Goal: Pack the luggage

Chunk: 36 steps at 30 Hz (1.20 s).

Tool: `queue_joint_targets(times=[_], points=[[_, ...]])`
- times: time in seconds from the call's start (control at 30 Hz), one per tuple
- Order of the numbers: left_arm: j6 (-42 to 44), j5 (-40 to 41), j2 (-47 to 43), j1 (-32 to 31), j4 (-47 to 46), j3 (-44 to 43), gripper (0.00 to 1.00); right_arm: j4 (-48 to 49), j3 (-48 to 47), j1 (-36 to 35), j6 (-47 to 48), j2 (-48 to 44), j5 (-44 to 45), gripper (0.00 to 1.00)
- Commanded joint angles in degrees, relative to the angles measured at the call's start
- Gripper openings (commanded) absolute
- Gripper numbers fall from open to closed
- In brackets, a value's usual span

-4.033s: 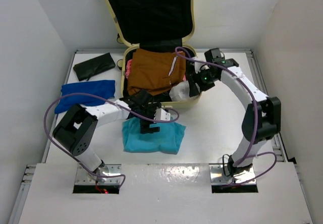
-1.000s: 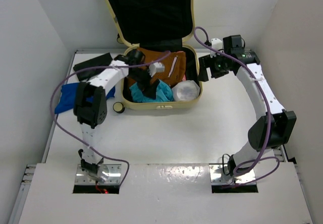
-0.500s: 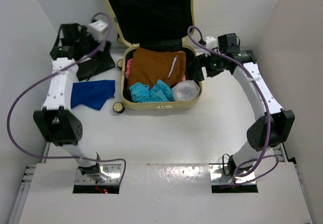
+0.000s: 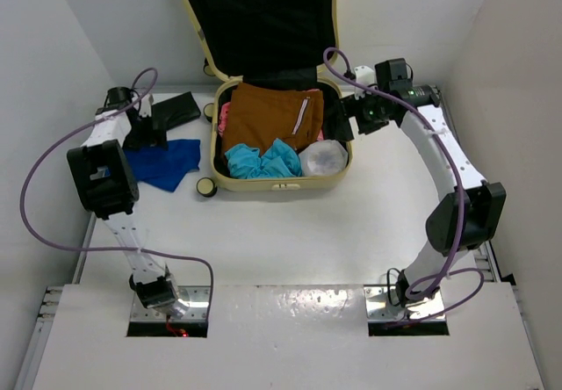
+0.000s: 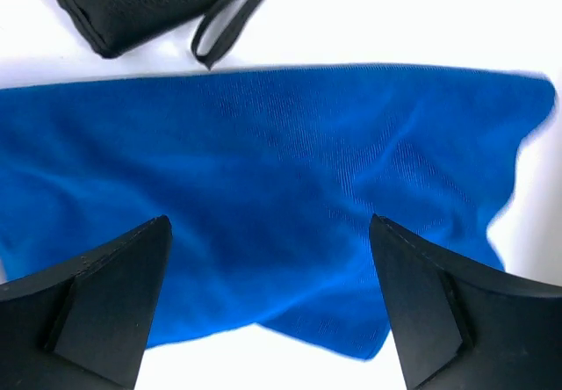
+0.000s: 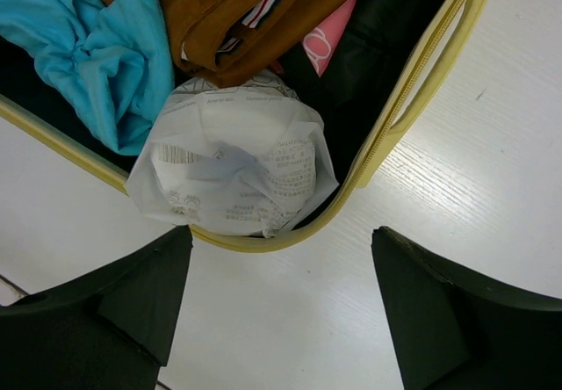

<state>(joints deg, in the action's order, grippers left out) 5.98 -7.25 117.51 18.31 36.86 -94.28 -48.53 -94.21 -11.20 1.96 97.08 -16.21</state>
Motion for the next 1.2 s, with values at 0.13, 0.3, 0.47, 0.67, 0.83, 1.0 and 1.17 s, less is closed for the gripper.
queue_joint_targets(times=[0.13,0.3,0.47,0.67,0.83,1.0,1.17], points=[[-14.0,10.3,7.3,-0.2,-3.5,0.5,1.0,1.0,-1.5,-0.6,1.4,-1.0,1.9,0.84],[-15.9,5.4,11.0,1.0,-3.6,1.6,1.0,0.9,0.2,-0.4,2.2,-2.8,2.9,0.84],[-15.0,5.9,11.0,1.0,-3.6,1.6,0.79,0.2,0.6,-0.5,2.8,-3.5,3.5,0.84],[-12.1,-0.5,13.5,1.0,2.1,-1.3,0.16,0.7,-0.6,-0.5,2.7,-2.7,3.1,0.83],[-10.0,-14.5,7.3,-0.5,2.7,-6.0,0.0,0.5,-1.0,-0.3,2.9,-2.8,3.2,0.83],[-9.5,-23.1,-1.7,-7.9,-1.0,-17.8,0.0,0.8,0.6,-0.3,2.5,-4.3,4.4,0.83],[-2.9,-31.2,-2.9,-19.6,-1.5,-33.2,0.01,2.1,1.6,0.4,-0.4,-4.9,5.6,0.83]])
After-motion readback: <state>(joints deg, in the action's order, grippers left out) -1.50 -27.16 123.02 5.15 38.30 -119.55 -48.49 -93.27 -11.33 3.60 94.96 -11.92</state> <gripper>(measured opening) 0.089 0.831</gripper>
